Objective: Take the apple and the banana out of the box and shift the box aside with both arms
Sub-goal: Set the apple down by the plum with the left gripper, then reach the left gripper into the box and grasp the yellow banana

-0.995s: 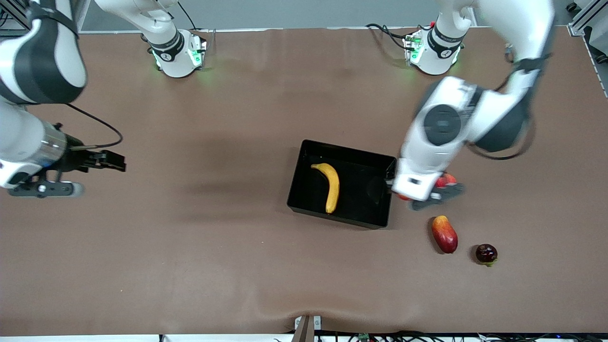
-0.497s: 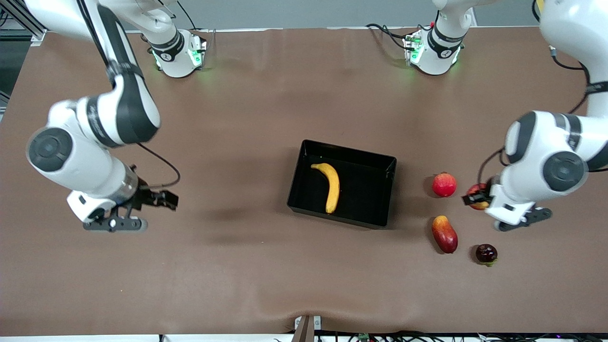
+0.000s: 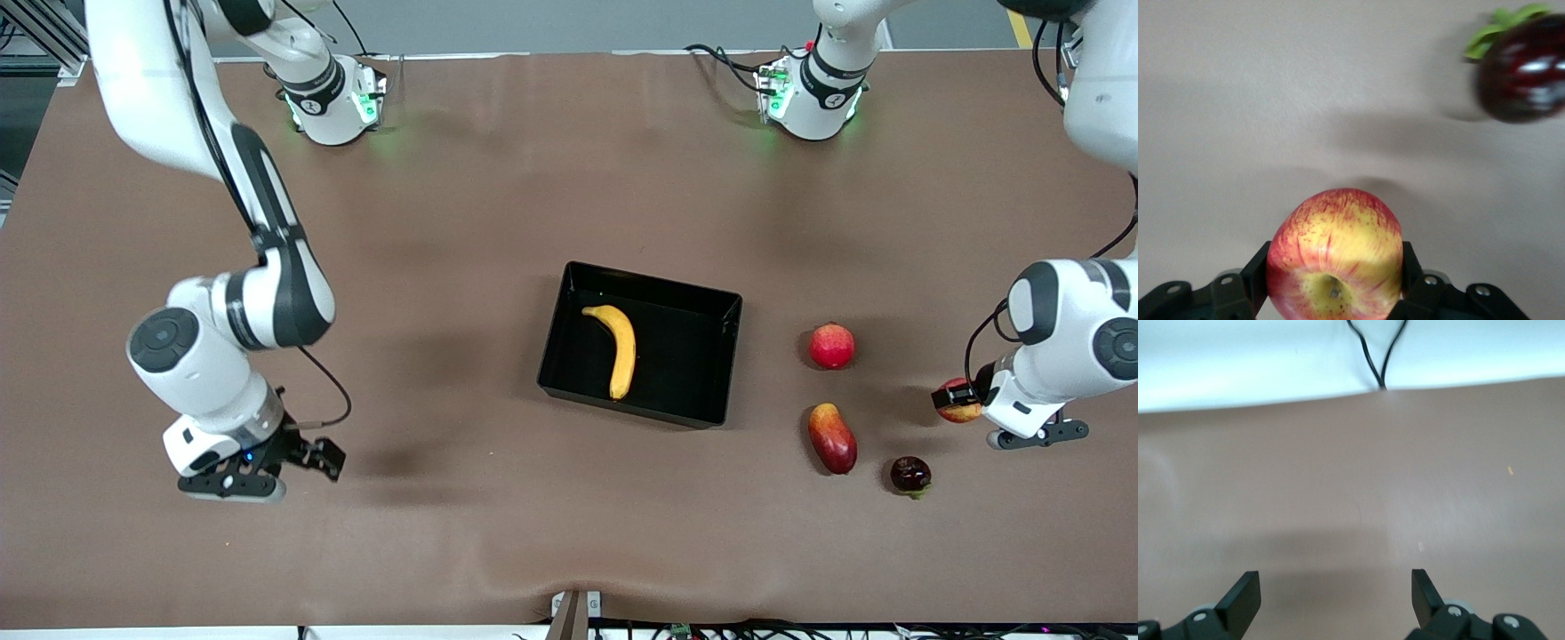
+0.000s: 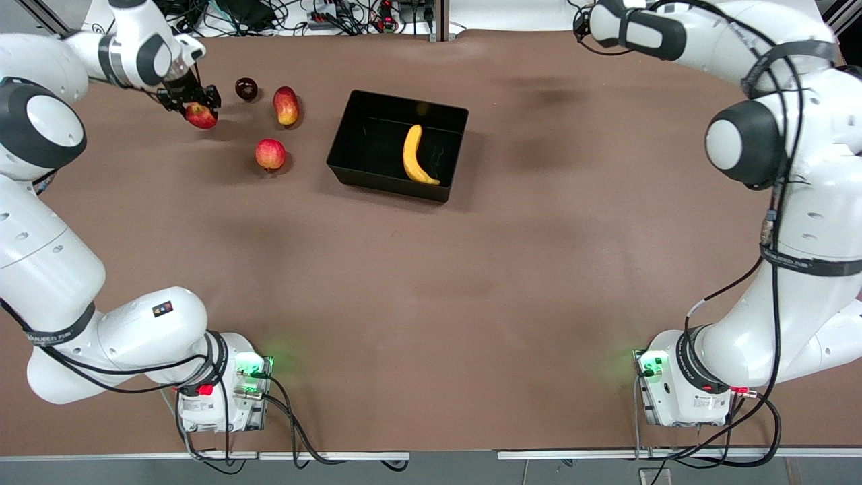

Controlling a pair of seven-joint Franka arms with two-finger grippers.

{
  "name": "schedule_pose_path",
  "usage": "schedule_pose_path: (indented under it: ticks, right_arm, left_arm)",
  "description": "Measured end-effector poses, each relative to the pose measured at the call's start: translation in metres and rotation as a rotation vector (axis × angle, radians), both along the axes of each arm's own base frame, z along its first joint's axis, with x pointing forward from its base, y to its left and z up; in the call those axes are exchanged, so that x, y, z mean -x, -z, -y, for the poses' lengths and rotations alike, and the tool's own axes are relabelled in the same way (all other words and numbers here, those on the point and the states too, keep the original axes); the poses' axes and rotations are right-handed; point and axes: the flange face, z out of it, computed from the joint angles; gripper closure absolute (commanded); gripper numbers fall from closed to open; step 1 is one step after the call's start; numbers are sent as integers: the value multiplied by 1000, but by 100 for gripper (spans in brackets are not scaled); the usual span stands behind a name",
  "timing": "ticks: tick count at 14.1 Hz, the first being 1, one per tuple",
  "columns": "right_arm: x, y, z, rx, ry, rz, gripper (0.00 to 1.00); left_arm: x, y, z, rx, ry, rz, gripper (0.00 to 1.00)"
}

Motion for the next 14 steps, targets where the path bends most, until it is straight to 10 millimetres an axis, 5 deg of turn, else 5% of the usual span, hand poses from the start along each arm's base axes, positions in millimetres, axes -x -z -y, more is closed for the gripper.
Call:
schedule_pose_path:
  ticks: [1, 2, 5, 8, 11, 14]
  right_arm:
    - [-8, 10, -1, -2, -1, 39, 0]
    - [-15, 18, -1, -4, -3, 72, 0]
    - [-28, 29, -3, -7, -5, 117, 0]
    - [-34, 33, -4, -7, -5, 125, 0]
    - [-34, 40, -4, -5, -5, 118, 0]
    - [-34, 44, -7, -9, -7, 107, 0]
  left_arm:
    - [-1, 13, -4, 5, 7, 15, 26]
    - [-3, 13, -4, 5, 10, 27, 0]
    - [-6, 4, 1, 1, 22, 41, 0]
    - [-10, -49, 28, -16, 58, 57, 0]
    - [0, -129, 108, -19, 95, 14, 0]
    - [25, -169, 220, 11, 147, 10, 0]
